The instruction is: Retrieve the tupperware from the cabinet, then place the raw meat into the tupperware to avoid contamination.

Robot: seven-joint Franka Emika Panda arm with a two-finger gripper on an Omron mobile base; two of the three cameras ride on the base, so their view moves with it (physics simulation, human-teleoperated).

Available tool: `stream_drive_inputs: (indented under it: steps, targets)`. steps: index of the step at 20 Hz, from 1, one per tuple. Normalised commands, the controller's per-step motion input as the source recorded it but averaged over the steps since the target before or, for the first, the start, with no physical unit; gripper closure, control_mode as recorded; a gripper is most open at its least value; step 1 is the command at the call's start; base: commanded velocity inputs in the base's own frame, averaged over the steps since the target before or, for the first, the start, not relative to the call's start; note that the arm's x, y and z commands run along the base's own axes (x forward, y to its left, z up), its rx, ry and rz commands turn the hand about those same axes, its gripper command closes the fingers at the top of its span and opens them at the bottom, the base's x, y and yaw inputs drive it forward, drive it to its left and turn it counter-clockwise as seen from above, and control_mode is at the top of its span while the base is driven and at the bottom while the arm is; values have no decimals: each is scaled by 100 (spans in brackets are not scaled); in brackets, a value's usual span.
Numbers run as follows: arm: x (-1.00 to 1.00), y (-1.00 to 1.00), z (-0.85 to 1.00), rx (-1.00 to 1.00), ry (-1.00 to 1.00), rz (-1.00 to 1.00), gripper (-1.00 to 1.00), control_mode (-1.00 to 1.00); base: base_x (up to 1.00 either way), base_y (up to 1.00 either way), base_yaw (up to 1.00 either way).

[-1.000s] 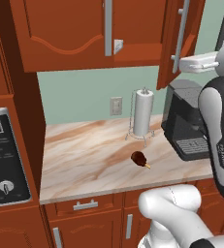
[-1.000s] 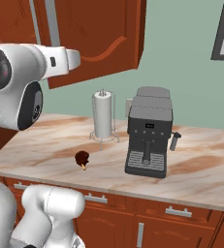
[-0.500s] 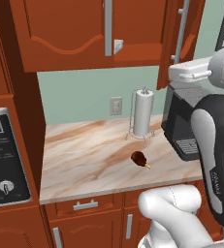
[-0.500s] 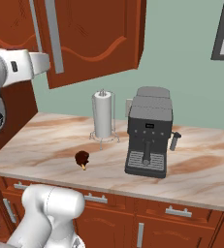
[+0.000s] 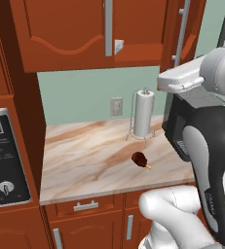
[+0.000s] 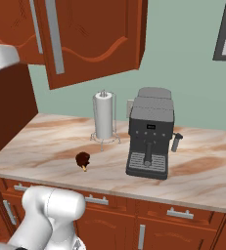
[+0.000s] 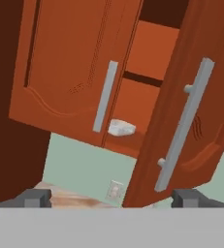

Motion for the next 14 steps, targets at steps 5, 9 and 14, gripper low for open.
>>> stream_drive_inputs:
  steps: [5,9,14]
  targets:
    - [-22,25,0,-33,6,4,-100,-100,0,0,0]
    - [-2,23,-4,-32,15,5,-100,-100,0,0,0]
    - [1,13,-12,-28,19,7,-100,-100,0,0,0]
